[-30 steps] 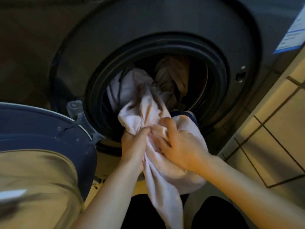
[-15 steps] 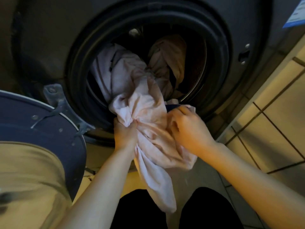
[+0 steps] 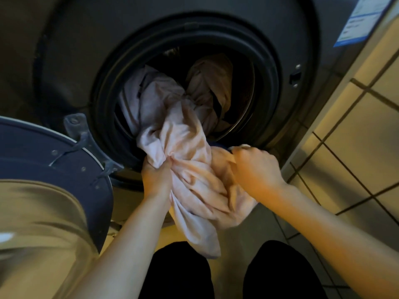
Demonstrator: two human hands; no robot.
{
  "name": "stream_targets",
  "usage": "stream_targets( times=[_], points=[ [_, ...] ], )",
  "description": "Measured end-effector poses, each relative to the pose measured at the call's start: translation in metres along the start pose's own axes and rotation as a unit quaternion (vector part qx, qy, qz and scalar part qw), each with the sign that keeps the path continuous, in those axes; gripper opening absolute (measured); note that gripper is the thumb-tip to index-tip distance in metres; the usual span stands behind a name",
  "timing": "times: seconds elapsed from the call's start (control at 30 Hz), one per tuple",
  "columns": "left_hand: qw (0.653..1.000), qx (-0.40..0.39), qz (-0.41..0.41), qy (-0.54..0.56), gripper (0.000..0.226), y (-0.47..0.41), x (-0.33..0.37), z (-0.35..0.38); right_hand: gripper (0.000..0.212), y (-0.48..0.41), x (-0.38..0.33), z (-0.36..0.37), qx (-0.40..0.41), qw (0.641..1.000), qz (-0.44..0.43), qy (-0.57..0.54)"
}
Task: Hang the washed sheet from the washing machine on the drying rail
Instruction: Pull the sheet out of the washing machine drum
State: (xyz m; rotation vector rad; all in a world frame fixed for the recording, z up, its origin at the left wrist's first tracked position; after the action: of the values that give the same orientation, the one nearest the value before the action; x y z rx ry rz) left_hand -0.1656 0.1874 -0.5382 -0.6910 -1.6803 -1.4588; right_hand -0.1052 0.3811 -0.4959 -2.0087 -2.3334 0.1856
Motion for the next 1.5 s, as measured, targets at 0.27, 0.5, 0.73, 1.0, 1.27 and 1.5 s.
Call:
stream_targets(
  times=[0.27,0.5,0.73,1.0,1.27,1.5],
  points=[
    [1.000,-0.001,-0.003,0.020,0.039,0.004,-0.001,0.005,0.020,0.032,0.018,0.005,-0.106,0.989,0.100,0.003],
    [1.000,-0.028,-0.008,0.008,0.049,0.005,-0.006,0.004,0.062,-0.004,-0.010,0.022,-0.053,0.934,0.013,-0.354],
    [0.998,-0.053,0.012,-0.035,0.046,0.015,-0.009,0.006,0.061,-0.019,-0.042,0.044,-0.117,0.676,0.090,-0.722],
    [0.928,-0.059,0.070,-0.360,0.097,0.021,-0.022,0.013,0.071,-0.025,-0.048,0.036,-0.065,0.675,0.091,-0.729],
    [0.939,-0.224,0.087,-0.246,0.098,0.045,-0.023,-0.003,0.043,-0.024,-0.051,0.023,0.053,0.685,0.072,-0.723],
    [0.955,-0.245,-0.036,-0.164,0.066,0.043,-0.023,-0.007,0.059,-0.021,-0.040,0.020,0.085,0.761,0.002,-0.644]
  ],
)
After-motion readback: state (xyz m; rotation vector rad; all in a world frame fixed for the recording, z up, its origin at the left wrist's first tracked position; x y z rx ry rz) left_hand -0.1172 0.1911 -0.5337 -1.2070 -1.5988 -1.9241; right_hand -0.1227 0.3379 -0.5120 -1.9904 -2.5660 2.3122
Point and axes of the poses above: each hand's wrist, its own y-axis away from the middle knuckle, its own z-axis out of the palm, x = y × z, the point moved 2 cm from there along -y, towards the middle knuckle, and after that the axes turned 15 degrees about -z, right-handed, at the moved point
